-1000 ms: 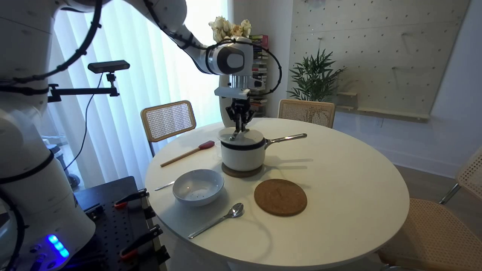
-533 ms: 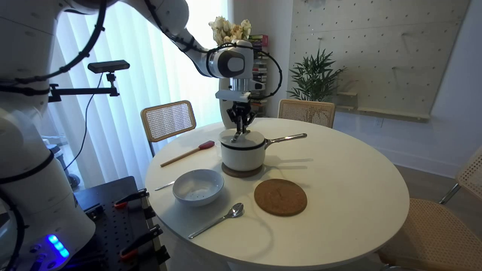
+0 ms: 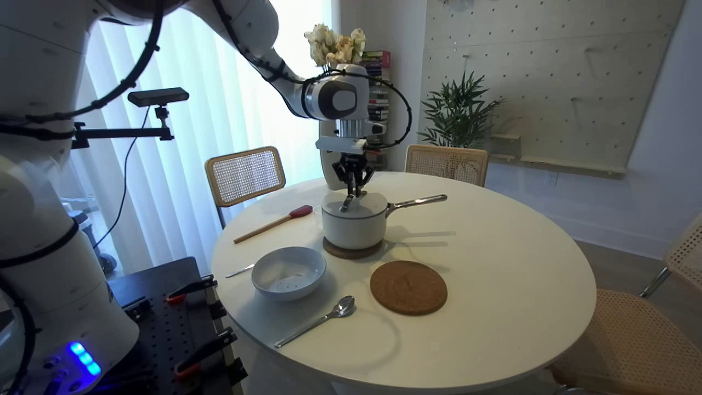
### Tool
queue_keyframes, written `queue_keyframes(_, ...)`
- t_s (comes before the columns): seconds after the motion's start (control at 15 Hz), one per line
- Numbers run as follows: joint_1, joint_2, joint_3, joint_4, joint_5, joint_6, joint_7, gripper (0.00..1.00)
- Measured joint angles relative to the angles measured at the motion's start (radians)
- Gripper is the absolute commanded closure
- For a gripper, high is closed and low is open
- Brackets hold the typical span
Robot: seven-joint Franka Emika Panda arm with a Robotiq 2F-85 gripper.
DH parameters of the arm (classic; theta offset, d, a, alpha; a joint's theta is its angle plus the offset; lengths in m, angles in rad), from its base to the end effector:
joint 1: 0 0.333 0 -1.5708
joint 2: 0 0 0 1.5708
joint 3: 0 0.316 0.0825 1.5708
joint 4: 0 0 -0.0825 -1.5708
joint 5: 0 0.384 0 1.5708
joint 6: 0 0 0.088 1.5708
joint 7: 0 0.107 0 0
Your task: Put the white lid on top of the white pot
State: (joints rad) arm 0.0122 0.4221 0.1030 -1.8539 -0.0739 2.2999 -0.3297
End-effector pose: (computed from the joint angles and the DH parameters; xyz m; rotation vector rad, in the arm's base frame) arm 0.6376 0.0679 0.2978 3.0338 0.7487 0.0394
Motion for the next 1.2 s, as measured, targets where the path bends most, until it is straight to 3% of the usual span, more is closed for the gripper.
queue_keyframes(0.6,0.001,0.008,-0.001,0.009,-0.040,0.013,0.000,0.94)
queue_keyframes(1.2,0.005,0.014,-0.002,0.029,-0.045,-0.050,0.000,0.94)
